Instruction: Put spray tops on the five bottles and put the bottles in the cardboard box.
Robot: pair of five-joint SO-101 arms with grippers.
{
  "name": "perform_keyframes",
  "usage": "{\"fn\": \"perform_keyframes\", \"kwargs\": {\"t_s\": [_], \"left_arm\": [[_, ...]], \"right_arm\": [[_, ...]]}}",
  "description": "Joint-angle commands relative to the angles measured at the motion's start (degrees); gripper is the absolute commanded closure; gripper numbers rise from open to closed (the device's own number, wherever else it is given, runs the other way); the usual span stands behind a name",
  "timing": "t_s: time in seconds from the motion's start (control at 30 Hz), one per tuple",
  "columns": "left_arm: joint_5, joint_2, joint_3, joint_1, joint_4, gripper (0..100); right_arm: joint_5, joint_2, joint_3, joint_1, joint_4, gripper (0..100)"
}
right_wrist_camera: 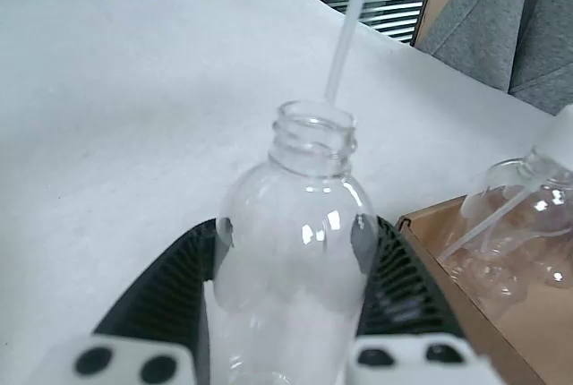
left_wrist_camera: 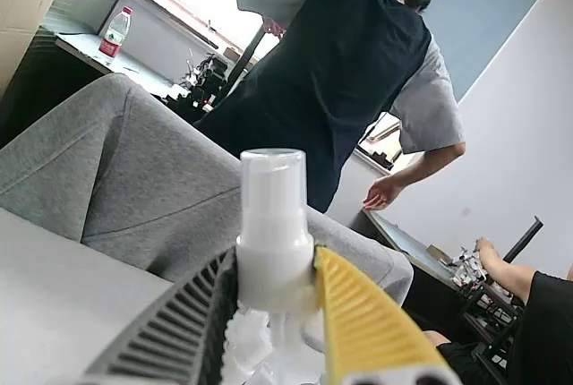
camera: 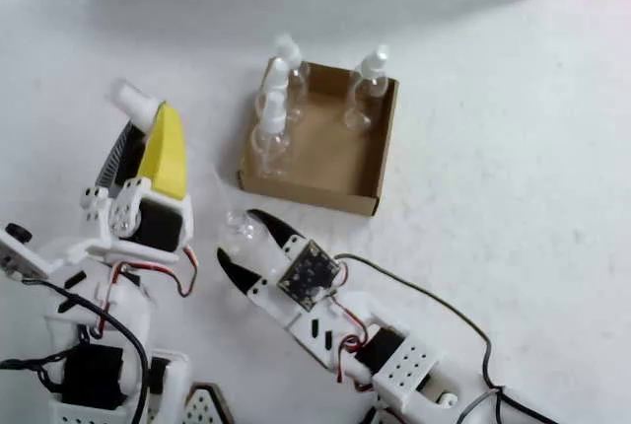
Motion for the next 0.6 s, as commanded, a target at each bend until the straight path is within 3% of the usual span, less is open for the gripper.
{"fn": "perform_keyframes", "kwargs": {"t_s": [0.0,0.17,0.43,0.57], "left_arm": [[-0.62,-0.57,-0.26,0.66,0.09,98],[-0.62,-0.57,-0.44,0.75,1.05,98],[-0.97,-0.66,-0.26,6.37,3.25,98],[-5.54,-0.66,-0.18,6.29,3.96,98]], "right_arm": [[0.62,0.22,-0.79,0.66,-1.10,98.2],[0.62,0.22,-0.79,0.66,-1.10,98.2],[0.62,0.22,-0.79,0.66,-1.10,98.2],[0.62,0.22,-0.79,0.66,-1.10,98.2]]}}
